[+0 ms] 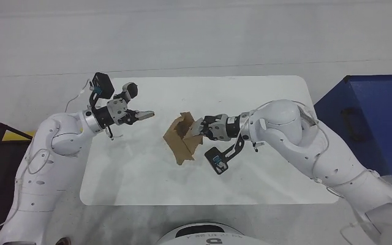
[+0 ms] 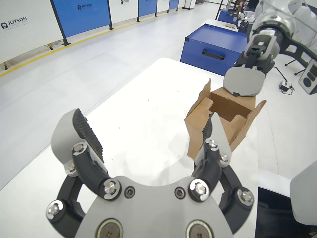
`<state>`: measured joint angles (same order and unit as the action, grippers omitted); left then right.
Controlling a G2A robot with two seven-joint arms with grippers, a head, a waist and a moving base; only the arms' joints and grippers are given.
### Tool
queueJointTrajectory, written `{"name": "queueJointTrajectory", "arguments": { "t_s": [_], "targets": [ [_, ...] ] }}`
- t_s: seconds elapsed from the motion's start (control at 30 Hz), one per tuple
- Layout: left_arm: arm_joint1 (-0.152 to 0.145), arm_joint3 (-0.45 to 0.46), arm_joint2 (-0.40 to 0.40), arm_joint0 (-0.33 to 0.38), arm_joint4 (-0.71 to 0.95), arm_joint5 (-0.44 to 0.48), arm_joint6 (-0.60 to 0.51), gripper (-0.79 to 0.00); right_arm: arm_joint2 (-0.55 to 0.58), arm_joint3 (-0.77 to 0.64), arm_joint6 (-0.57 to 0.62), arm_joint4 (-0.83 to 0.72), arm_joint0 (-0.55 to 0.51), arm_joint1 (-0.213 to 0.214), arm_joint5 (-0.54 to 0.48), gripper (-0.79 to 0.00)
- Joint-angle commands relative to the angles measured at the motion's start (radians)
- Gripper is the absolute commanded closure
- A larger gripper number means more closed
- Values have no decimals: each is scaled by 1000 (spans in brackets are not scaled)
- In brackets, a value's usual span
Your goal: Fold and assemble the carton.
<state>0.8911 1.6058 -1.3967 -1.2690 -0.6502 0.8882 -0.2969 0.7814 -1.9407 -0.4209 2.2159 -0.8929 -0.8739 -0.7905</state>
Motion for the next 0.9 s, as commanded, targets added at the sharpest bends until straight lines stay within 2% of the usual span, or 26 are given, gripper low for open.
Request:
{"name": "queueJointTrajectory", "arguments": {
  "t_s": [0.0,0.17,0.43,0.6,0.73,0.87],
  "targets": [
    [-2,10,-11,-13,0,-2,2,-785,24,-33,26,10,-31,10,4,0],
    [-2,30,-16,-42,-1,-11,5,-785,30,-41,31,10,-37,11,6,0],
    [-2,31,-13,-44,5,-14,1,-785,30,-41,31,10,-37,11,6,0],
    [1,62,3,-63,-1,-35,12,-785,79,7,57,-26,-112,14,196,0],
    [6,81,20,-79,37,-61,24,-785,108,-6,36,81,-168,27,329,0],
    [10,86,42,-58,107,-102,-6,-785,137,-18,7,165,-234,41,439,0]
  ]
}}
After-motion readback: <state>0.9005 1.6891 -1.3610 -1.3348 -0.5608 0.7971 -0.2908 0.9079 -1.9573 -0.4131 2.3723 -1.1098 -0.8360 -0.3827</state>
